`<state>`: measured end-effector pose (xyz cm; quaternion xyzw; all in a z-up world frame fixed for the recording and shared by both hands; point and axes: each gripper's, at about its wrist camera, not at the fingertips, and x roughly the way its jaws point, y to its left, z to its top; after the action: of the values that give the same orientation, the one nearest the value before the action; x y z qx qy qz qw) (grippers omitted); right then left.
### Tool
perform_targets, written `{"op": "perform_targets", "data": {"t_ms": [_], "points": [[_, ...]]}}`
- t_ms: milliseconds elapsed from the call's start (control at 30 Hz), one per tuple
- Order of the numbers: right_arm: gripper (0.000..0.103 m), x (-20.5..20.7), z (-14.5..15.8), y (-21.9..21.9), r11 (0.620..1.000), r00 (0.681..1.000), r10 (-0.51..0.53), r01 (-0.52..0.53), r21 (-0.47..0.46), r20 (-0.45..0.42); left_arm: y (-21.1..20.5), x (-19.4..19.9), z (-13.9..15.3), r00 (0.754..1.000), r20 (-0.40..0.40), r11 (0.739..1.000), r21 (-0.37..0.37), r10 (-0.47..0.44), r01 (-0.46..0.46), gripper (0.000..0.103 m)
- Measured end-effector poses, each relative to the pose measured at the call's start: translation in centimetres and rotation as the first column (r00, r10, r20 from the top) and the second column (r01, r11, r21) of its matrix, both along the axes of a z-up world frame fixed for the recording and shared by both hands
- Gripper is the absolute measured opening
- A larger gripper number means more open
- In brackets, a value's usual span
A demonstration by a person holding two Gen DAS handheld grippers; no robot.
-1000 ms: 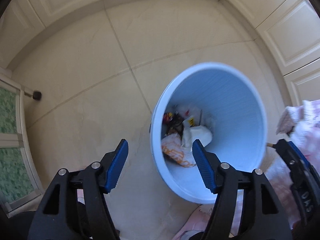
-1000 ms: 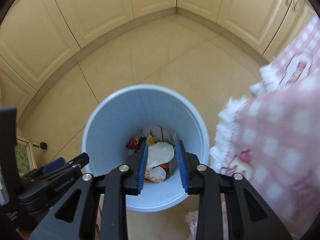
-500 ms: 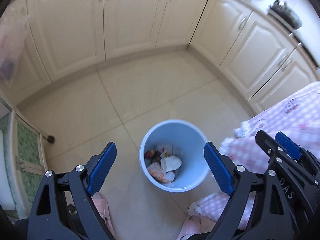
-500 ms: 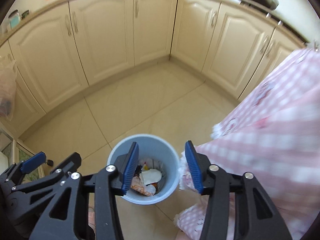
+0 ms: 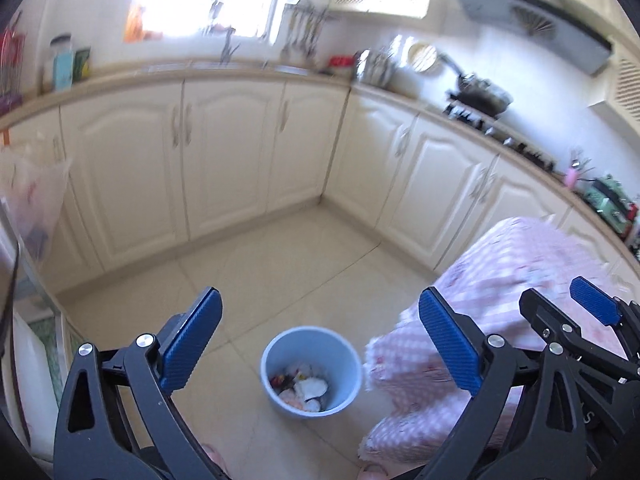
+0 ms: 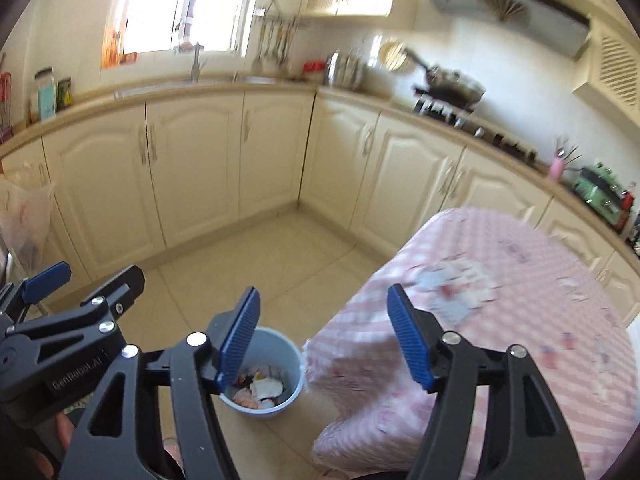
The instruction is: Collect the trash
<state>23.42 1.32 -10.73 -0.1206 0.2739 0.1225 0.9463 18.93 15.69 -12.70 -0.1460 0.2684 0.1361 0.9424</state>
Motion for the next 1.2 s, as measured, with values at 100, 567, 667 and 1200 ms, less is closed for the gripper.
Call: {"op": "perform_targets", "data": {"t_ms": [100, 567, 667, 1200], "points": [[0.069, -3.3, 2.9, -2.0, 1.0, 0.998, -0.025, 0.024, 0.016, 0.062, -1.6, -2.0, 2.4, 0.998, 0.054, 0.999, 0.0, -0.042, 0.042, 0.095], [0.079, -15.3, 10.2, -12.3, 0.98, 0.947, -0.175, 0.142, 0.138, 0.269, -9.6, -10.2, 10.0, 0.948, 0.22, 0.971, 0.121, -0.231, 0.208, 0.095], [0.081, -17.4, 11.2, -13.9, 0.975, 0.936, -0.195, 0.151, 0.163, 0.295, -10.8, -11.7, 11.1, 0.935, 0.243, 0.964, 0.134, -0.258, 0.231, 0.095], [0.09, -25.8, 15.1, -18.3, 0.956, 0.869, -0.256, 0.164, 0.243, 0.422, -14.9, -17.9, 15.8, 0.893, 0.33, 0.938, 0.264, -0.305, 0.223, 0.096]]}}
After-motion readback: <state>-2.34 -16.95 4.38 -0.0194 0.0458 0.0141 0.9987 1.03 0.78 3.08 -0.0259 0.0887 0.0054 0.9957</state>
